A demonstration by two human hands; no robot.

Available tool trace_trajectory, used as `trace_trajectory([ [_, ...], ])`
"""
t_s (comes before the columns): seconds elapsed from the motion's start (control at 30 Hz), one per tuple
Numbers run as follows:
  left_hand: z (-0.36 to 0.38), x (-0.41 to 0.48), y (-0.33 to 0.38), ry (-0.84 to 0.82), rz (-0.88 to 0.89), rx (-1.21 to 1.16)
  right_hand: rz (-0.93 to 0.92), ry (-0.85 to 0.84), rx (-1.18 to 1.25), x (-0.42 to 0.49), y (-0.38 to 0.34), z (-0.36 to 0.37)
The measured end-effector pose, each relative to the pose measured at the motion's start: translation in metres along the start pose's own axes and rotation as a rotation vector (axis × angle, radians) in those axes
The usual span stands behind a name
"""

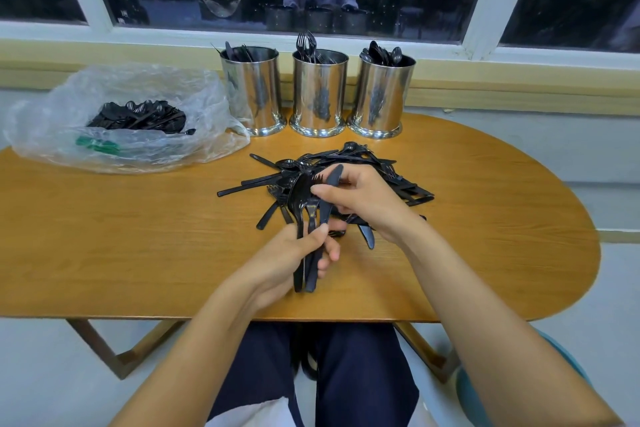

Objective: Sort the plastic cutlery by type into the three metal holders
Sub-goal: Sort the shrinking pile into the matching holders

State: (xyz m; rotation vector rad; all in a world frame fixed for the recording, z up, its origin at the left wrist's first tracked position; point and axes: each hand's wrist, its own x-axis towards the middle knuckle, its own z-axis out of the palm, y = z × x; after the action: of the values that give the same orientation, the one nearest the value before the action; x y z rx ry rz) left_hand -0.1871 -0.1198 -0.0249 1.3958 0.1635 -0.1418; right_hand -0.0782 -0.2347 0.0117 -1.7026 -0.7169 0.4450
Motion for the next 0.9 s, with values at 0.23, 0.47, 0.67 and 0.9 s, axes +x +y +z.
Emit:
trace_trajectory([
  [0.23,-0.001,0.006,-0.003,0.118,0.029,-0.021,0.015,0.103,0.05,0.0,0.011,0.002],
  [0.47,-0.022,0.013,0.001,0.339,0.101,-0.206,0.033,0.274,-0.044,-0.019,0.03,-0.029],
  [0.67,-0.033,0.016,0.0,0.428,0.11,-0.314,0.153,0.289,-0.723,-0.046,0.072,-0.026],
  [0.9,-0.029,0.014,-0.004,0.437,0.099,-0.327,0.162,0.364,-1.047,-0.04,0.073,-0.009],
])
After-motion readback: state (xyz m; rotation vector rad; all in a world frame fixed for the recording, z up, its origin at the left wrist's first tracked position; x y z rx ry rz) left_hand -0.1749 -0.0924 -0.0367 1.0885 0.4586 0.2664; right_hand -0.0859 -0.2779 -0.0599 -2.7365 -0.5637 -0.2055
